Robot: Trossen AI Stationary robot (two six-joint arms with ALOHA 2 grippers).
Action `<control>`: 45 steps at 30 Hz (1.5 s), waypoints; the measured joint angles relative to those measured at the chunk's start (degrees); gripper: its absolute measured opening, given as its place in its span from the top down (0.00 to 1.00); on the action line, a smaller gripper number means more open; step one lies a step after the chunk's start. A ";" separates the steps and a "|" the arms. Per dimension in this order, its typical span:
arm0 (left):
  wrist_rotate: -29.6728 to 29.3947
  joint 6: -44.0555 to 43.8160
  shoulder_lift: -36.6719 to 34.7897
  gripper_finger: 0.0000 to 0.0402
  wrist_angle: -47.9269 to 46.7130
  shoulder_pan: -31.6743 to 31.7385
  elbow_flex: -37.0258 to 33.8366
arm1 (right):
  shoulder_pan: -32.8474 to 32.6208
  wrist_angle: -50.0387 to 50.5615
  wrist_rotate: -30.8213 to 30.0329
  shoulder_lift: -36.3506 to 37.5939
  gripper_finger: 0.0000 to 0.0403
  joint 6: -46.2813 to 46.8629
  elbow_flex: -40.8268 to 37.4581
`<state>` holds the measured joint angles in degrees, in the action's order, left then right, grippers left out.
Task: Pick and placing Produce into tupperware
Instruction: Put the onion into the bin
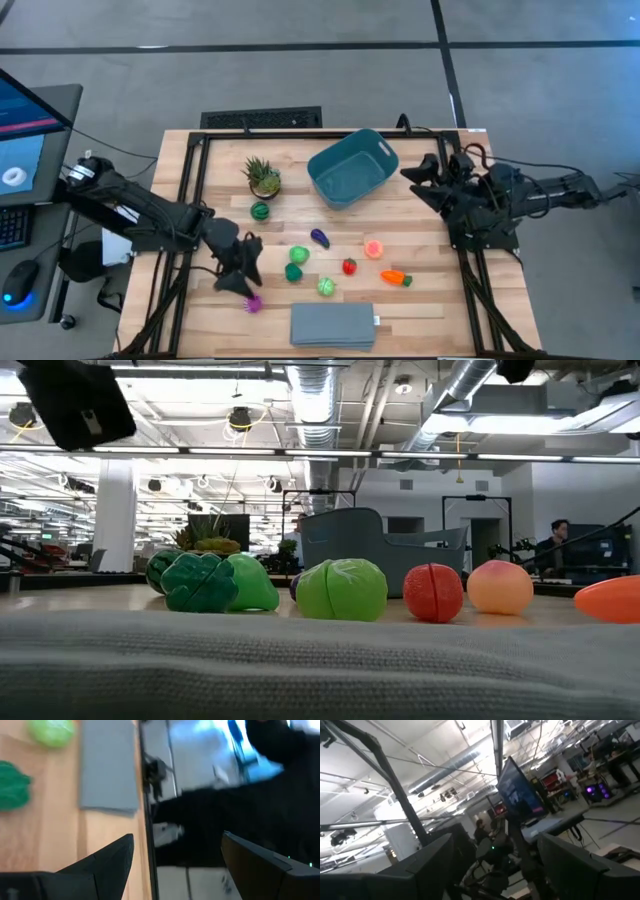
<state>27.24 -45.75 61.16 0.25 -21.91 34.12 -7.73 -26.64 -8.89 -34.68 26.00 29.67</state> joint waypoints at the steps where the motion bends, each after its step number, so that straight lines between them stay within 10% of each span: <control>1: -0.04 2.45 -0.02 0.28 -1.52 -0.83 0.69 | -0.64 -0.53 -0.91 -0.59 0.22 -0.34 0.00; 10: -25.58 31.01 4.53 0.28 -25.04 -11.28 17.21 | -6.90 -1.80 -3.25 -4.98 0.22 -2.60 -0.02; 25: -28.76 39.64 30.79 0.28 -43.52 -18.71 28.88 | -14.14 -3.23 -7.74 -3.64 0.22 -7.76 -0.04; 45: -30.93 41.17 32.75 0.15 -43.06 -18.49 28.28 | -14.12 -2.12 -7.73 -3.12 0.22 -8.02 -0.07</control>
<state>-3.68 -4.58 93.91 -42.81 -40.40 62.40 -21.85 -28.75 -16.62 -37.80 17.98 29.61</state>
